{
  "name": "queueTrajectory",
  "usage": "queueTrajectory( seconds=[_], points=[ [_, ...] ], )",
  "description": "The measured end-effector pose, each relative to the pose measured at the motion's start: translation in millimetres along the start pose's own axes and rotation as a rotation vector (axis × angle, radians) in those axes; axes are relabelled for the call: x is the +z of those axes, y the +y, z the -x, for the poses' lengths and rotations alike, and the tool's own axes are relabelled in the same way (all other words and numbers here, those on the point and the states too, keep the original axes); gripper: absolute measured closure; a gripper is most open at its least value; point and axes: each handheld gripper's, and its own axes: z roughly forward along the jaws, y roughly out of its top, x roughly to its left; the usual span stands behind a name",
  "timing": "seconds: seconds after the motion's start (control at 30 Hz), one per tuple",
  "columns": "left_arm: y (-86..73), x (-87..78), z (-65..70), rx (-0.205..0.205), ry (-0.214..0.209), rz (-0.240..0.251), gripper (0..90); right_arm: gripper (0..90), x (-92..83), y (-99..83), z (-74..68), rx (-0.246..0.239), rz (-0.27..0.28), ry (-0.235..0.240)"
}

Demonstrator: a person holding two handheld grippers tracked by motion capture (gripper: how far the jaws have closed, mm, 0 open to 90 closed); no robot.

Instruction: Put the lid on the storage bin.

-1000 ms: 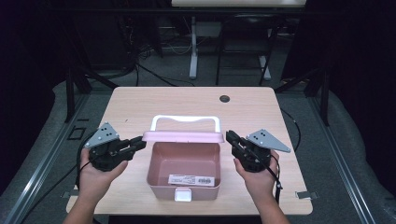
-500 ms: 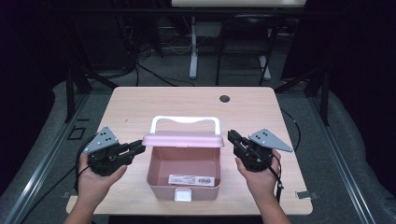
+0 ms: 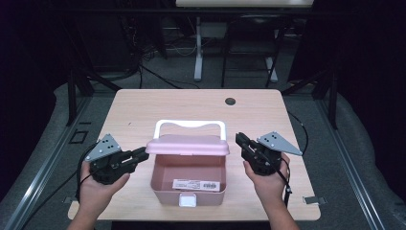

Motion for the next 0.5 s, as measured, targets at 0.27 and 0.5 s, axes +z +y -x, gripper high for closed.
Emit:
queueTrajectory(
  seconds=[0.27,0.5],
  points=[
    [-7.0,-2.1,3.2,-0.006,-0.007,-0.008,79.8,83.5,0.0,-0.1,2.4,0.008,0.001,-0.002],
    [-12.8,-2.6,5.1,-0.006,-0.01,-0.009,79.7,83.5,-0.1,-0.2,3.4,0.009,0.001,-0.006]
  ],
)
